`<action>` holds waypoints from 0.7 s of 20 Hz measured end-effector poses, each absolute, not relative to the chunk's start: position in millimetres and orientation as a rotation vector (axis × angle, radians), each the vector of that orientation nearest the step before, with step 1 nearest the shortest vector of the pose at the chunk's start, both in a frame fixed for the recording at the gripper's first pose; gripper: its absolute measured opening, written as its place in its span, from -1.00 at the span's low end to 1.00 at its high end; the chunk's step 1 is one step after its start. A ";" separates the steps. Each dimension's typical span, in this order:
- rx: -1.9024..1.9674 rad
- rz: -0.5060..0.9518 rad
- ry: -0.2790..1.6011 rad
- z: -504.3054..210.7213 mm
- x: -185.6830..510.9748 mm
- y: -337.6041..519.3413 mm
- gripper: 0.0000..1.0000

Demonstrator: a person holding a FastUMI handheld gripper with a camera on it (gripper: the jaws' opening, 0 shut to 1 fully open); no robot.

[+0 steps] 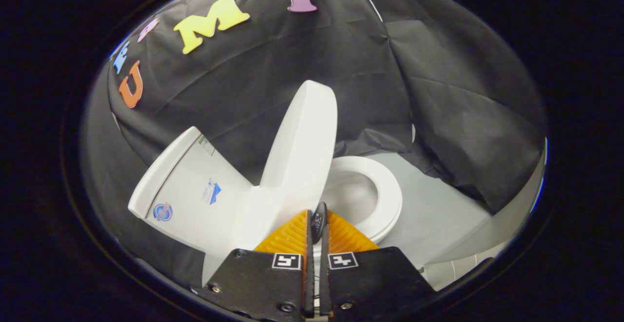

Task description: Open the toilet lid.

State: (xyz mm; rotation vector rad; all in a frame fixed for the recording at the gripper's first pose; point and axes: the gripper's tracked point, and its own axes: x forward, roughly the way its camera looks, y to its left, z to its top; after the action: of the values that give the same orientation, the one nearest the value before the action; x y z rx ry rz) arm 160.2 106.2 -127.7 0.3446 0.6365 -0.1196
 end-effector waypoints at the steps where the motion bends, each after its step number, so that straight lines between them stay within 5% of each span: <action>1: 0.326 -0.119 0.632 -125.3 160.3 109.1 -0.86; 14: 0.109 -0.103 0.554 -93.8 161.1 152.5 -0.82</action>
State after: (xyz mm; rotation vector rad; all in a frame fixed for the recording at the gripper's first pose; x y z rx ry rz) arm 161.1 152.5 -93.8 0.1087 0.5541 -0.1031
